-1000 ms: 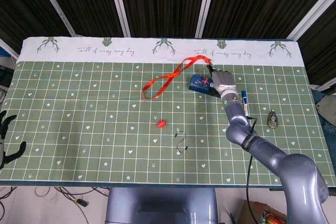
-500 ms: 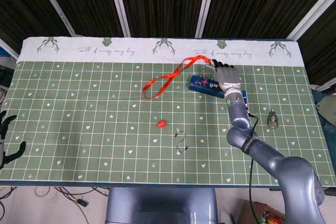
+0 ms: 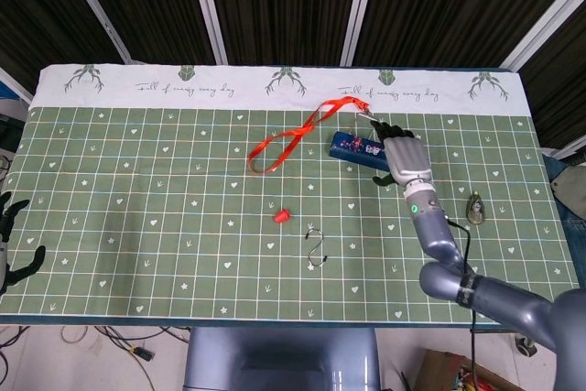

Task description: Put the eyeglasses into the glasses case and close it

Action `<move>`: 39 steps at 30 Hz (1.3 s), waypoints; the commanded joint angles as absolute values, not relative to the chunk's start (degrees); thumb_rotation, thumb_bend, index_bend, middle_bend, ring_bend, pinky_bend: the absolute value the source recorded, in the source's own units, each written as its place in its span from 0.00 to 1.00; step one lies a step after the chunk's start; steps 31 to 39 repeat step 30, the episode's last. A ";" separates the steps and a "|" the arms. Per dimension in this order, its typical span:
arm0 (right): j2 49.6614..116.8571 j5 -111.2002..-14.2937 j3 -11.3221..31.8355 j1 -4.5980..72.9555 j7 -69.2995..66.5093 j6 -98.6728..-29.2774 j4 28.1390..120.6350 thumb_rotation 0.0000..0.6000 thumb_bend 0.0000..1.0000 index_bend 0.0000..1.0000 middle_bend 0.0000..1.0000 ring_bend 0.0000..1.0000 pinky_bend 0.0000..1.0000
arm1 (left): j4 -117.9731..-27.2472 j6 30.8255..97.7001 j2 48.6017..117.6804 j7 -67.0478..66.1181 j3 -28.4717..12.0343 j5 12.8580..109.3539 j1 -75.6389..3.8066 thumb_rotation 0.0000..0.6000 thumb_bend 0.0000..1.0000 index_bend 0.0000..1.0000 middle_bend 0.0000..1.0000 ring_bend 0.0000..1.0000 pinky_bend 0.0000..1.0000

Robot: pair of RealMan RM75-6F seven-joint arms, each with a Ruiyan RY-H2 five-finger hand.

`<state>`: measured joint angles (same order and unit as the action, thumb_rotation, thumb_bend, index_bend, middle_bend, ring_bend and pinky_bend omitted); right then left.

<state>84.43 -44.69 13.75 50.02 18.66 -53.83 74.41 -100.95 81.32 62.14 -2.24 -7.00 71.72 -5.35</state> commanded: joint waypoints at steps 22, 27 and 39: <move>71.96 -79.94 -8.91 12.72 13.69 -95.90 95.97 1.00 0.20 0.00 0.06 0.11 0.19 | -99.39 84.60 63.63 -7.17 -5.56 76.29 -4.98 1.00 0.36 0.13 0.00 0.00 0.00; 72.42 -81.30 -9.21 10.46 13.08 -96.60 94.21 1.00 0.18 0.00 0.05 0.11 0.19 | -98.76 84.41 63.20 -5.89 -5.34 77.28 -5.03 1.00 0.35 0.13 0.00 0.00 0.00; 72.62 -82.56 -8.51 9.83 13.75 -97.66 93.44 1.00 0.18 0.00 0.05 0.11 0.19 | -98.49 84.16 63.01 -5.06 -5.29 77.67 -5.15 1.00 0.35 0.13 0.00 0.00 0.00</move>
